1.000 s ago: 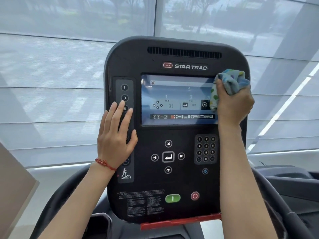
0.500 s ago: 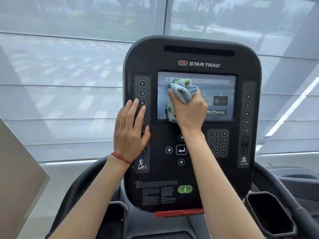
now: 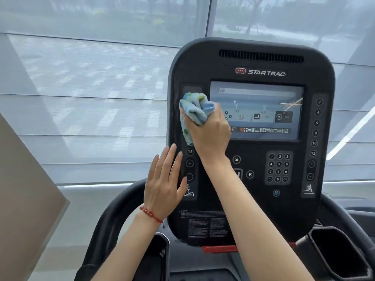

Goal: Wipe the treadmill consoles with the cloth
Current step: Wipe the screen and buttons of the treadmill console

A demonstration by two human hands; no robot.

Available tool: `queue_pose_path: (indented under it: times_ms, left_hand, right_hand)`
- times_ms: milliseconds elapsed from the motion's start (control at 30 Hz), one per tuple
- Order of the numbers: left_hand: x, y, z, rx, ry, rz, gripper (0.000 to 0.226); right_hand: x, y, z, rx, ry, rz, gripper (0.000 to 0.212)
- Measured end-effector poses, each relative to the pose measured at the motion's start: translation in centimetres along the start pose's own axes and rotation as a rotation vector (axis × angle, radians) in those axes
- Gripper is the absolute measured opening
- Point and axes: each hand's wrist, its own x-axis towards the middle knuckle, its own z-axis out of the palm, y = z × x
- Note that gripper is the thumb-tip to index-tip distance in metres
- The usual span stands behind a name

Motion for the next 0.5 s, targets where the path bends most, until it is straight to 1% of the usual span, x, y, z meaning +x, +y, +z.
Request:
queue_pose_path:
  times_ms: [67,133,400,500]
  left_hand:
    - [-0.8,0.0,0.0,-0.008,-0.009,0.001,0.051]
    - [-1.6,-0.1,-0.1,-0.003,-0.015,0.003,0.051]
    - [-3.2,0.0,-0.3,-0.003,-0.052,0.01,0.053]
    - [-3.3,-0.1,-0.5,-0.003,-0.059,0.013,0.053]
  right_hand:
    - [-2.5,0.1,-0.1,-0.052,0.008,-0.037,0.046]
    - [-3.2,0.0,-0.1,-0.069,0.023,-0.035,0.047]
    - [4.2,-2.5,1.8,-0.051,0.08,0.004,0.048]
    - [3.7,-2.4,1.9,-0.071,0.119,-0.021,0.049]
